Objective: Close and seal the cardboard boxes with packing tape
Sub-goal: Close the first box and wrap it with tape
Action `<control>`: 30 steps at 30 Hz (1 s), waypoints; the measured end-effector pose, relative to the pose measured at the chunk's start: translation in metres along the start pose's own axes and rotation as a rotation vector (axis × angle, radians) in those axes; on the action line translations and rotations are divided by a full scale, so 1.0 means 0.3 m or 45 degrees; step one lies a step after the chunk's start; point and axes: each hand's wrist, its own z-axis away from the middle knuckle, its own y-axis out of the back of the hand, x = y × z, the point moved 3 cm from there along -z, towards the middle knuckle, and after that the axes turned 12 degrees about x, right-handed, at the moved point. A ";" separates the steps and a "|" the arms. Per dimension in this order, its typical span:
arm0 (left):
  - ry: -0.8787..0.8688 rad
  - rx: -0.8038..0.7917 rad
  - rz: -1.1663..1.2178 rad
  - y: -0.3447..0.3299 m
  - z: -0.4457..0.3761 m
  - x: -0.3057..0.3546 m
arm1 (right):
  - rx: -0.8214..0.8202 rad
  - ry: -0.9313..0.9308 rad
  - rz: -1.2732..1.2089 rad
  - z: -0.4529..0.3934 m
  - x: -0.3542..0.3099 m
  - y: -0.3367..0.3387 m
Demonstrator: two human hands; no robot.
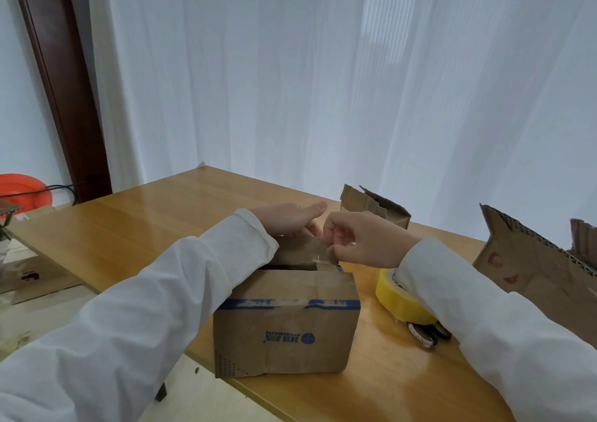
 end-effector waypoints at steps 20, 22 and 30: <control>0.077 -0.101 0.117 0.010 0.037 0.002 | 0.036 -0.005 0.023 0.006 -0.008 -0.003; 0.066 -0.112 0.135 0.010 0.042 0.006 | 0.036 0.000 0.032 0.005 -0.010 -0.002; 0.047 -0.138 0.175 0.013 0.056 0.013 | 0.016 0.027 0.131 -0.003 -0.009 -0.022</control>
